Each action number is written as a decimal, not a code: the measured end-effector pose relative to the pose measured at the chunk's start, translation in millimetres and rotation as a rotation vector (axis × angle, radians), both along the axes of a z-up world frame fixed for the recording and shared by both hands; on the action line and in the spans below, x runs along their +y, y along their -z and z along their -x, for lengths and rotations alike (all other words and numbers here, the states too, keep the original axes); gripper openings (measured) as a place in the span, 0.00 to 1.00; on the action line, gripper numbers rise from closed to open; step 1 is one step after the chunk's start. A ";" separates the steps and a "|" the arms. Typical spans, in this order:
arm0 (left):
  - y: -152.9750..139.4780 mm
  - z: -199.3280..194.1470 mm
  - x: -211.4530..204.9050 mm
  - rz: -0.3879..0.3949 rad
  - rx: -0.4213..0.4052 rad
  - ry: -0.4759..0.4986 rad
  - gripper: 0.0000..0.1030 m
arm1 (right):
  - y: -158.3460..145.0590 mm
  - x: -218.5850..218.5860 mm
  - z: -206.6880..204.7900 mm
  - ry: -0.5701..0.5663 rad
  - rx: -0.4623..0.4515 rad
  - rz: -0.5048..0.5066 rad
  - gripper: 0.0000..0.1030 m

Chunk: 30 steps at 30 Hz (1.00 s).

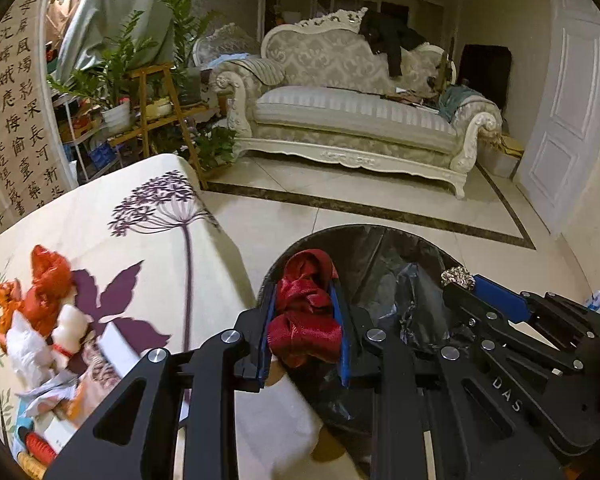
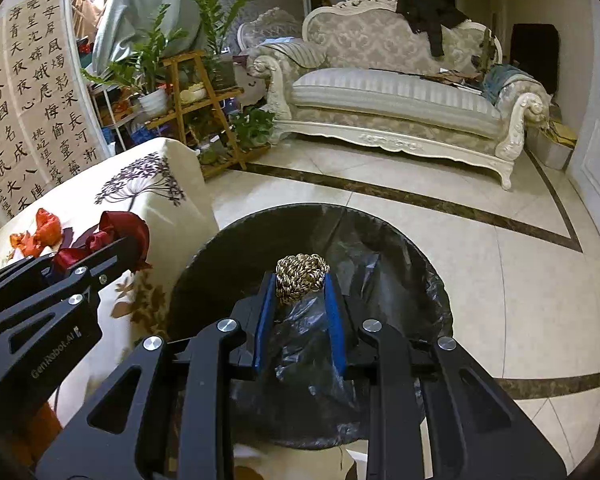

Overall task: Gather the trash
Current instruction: 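Carry both items over the black bin and open both tools to drop them, then return the left tool to the table and grasp the gold bottle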

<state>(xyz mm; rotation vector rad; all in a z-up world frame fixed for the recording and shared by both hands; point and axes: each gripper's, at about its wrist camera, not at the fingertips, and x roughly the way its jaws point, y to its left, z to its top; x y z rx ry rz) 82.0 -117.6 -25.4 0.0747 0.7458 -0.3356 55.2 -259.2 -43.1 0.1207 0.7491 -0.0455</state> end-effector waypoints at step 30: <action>-23.1 30.2 55.3 0.003 -0.038 -0.121 0.75 | -15.7 25.7 22.5 -0.023 -0.022 -0.034 0.52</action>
